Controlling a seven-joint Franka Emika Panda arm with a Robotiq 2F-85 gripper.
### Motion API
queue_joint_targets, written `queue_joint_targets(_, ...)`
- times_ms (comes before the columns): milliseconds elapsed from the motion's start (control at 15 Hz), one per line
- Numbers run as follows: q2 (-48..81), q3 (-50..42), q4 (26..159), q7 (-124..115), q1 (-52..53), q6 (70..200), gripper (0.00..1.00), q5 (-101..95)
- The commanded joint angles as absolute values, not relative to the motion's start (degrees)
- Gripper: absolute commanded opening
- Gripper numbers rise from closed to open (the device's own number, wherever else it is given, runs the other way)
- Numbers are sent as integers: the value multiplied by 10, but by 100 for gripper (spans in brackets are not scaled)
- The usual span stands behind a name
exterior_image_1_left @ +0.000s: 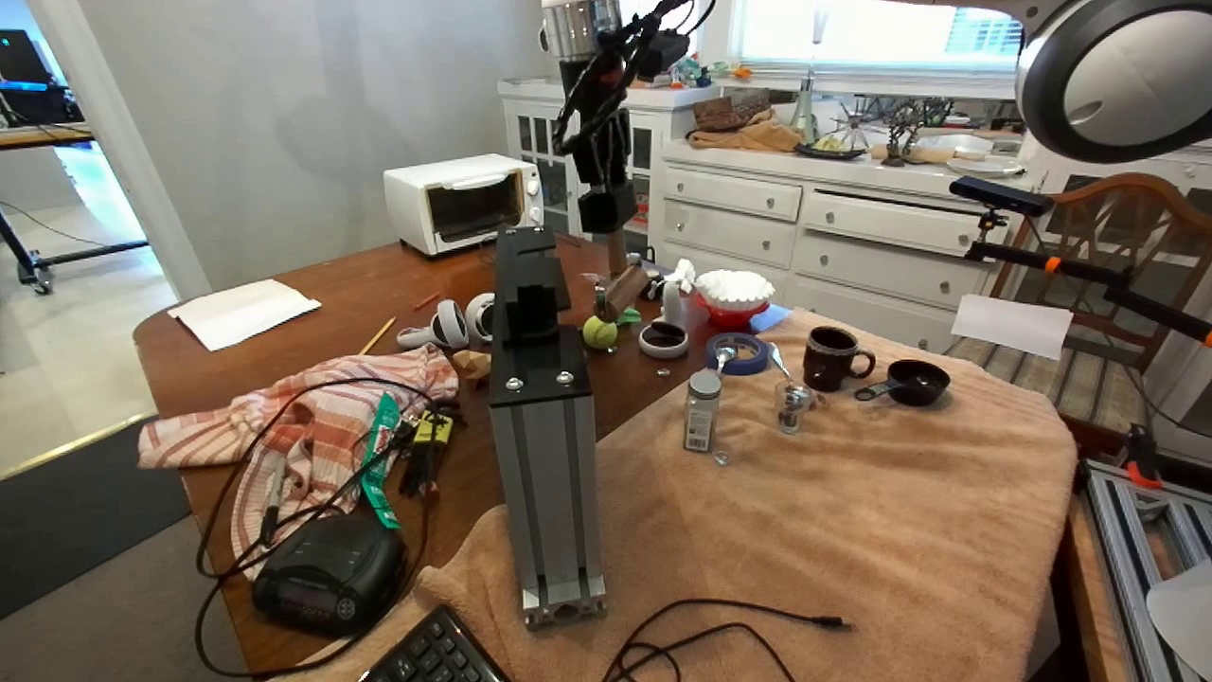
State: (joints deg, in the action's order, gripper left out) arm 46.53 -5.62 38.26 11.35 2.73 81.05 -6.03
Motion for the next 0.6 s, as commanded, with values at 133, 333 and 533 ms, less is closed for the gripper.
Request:
queue_joint_targets(133,438,-71,420,15,33,850,34,-56)
queue_joint_targets(333,433,-62,432,-64,27,917,34,-24)
queue_joint_targets(533,454,-60,403,-34,28,926,59,-29)
